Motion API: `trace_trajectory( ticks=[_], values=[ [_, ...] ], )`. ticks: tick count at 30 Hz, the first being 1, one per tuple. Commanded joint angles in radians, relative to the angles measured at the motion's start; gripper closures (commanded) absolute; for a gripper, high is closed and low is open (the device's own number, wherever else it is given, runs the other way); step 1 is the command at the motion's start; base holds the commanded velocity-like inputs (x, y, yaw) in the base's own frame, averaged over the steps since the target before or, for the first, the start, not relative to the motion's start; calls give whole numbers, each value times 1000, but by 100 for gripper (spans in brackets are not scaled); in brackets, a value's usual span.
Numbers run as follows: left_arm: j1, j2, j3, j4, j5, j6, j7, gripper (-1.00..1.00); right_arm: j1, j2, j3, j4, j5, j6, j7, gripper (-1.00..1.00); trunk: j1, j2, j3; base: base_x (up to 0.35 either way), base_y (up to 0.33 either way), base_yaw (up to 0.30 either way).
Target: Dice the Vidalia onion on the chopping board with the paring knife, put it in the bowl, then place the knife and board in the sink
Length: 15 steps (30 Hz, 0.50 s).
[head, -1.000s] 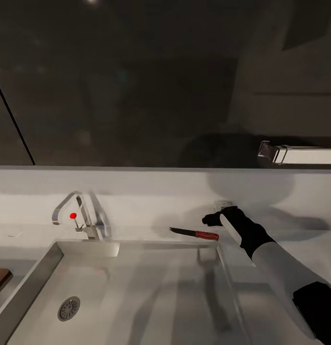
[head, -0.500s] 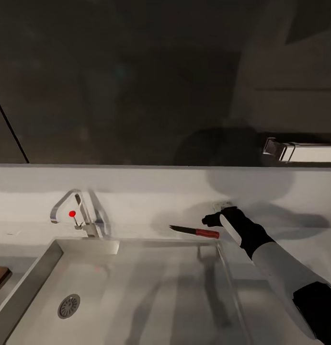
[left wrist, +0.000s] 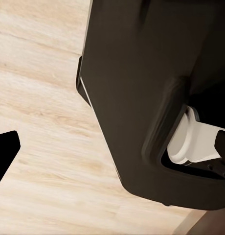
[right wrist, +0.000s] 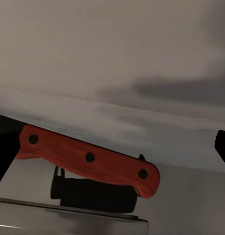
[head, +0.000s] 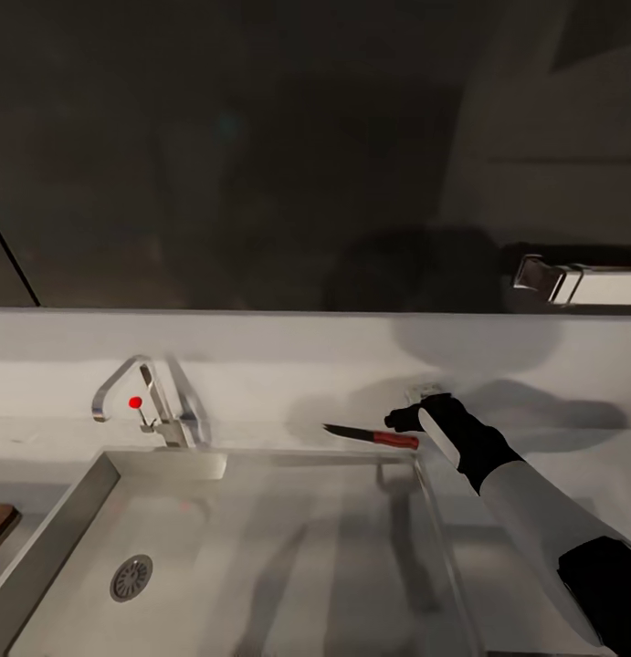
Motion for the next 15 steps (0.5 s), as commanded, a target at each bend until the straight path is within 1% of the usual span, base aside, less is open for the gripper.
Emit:
trace_trajectory(
  ticks=[1, 6, 15],
  values=[
    [-1, -1, -6, 3, 3, -5, 0, -100, -1, -1, 7, -2, -11, 3, -10, -100, 1, -2, -4, 0, 0, 0],
    [-1, -1, -6, 3, 3, -5, 0, -100, -1, -1, 7, -1, -11, 3, -7, -100, 1, -2, -12, 0, 0, 0],
    [-1, -1, -6, 3, 3, -5, 0, -100, -1, 0, 8, 16, -10, 2, 25, -100, 1, -2, -26, 0, 0, 0]
  ],
)
